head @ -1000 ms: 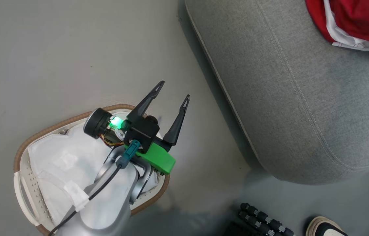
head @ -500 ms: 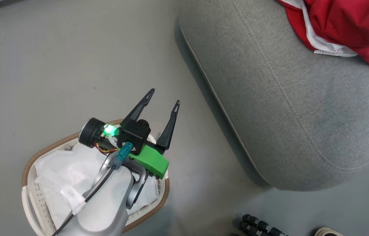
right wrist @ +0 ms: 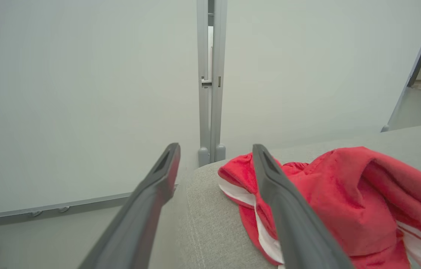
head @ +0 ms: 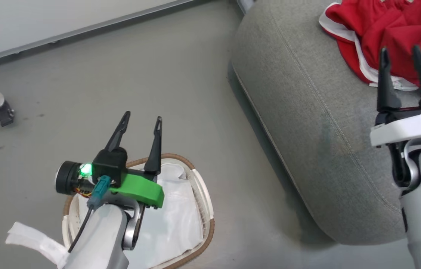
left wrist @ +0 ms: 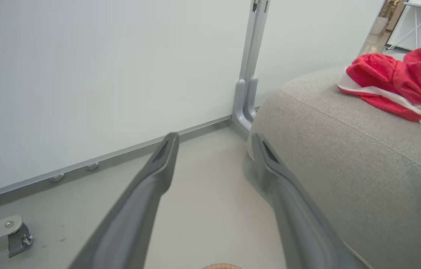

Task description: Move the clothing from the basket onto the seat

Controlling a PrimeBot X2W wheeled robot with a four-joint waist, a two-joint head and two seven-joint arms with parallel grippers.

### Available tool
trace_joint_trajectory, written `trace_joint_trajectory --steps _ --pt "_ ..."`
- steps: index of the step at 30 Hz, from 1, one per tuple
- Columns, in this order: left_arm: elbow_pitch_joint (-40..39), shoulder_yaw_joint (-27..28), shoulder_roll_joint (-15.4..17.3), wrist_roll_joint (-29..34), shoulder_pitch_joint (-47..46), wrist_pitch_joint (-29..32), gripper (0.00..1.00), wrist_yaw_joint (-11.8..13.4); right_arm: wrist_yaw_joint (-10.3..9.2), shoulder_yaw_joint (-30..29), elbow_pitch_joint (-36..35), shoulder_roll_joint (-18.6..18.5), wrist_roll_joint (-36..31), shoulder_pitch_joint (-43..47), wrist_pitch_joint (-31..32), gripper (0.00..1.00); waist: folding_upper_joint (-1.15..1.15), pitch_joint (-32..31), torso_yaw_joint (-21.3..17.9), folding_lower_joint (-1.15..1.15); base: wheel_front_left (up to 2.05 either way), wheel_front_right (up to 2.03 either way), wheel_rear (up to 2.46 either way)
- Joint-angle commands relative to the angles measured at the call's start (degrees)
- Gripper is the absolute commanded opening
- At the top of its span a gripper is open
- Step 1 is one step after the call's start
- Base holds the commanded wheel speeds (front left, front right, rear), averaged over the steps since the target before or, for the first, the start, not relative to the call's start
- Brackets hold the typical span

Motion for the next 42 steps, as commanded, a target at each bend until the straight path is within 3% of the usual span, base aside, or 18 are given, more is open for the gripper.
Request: trace_joint_trajectory --steps 1,9,16,26,36,37,42 --pt "-0.58 1.13 0.23 0.48 1.53 -0.02 1.00 0.49 -0.08 0.50 -0.14 0.70 0.06 1.50 -0.09 1.00 0.00 -3.84 3.85 0.00 0.00 0.00 0.00" --pt "-1.80 8.36 -0.13 1.83 7.99 -0.01 1.00 1.39 -0.08 5.12 0.60 2.78 -1.06 6.78 -0.09 1.00 0.00 -9.01 9.04 0.00 0.00 0.00 0.00" --pt "-1.99 15.19 -0.80 3.31 13.76 -0.02 1.00 2.66 -0.08 5.39 1.60 4.09 -1.53 11.95 -0.09 1.00 0.00 -12.33 11.02 0.00 0.00 0.00 0.00" --pt "-1.82 21.40 -2.88 3.68 21.47 -0.02 1.00 0.60 -0.08 4.33 2.55 5.70 -2.45 19.17 -0.09 1.00 0.00 -16.83 13.00 0.00 0.00 0.00 0.00" --pt "-2.47 23.82 -3.66 3.71 25.24 -0.02 1.00 -2.12 -0.08 4.16 3.18 6.38 -2.99 22.17 -0.09 1.00 0.00 -18.18 13.76 0.00 0.00 0.00 0.00" --pt "-2.47 23.88 -3.68 3.56 25.30 -0.02 0.00 -2.53 -0.08 4.16 3.23 6.38 -2.99 22.09 -0.09 0.00 0.00 -18.22 13.84 0.00 0.00 0.00 0.00" --pt "-0.51 24.21 -3.95 1.97 24.17 0.71 0.00 -2.51 0.00 4.01 4.59 6.77 -0.97 21.91 0.59 0.00 0.00 -18.25 13.88 0.00 0.00 0.00 0.00"
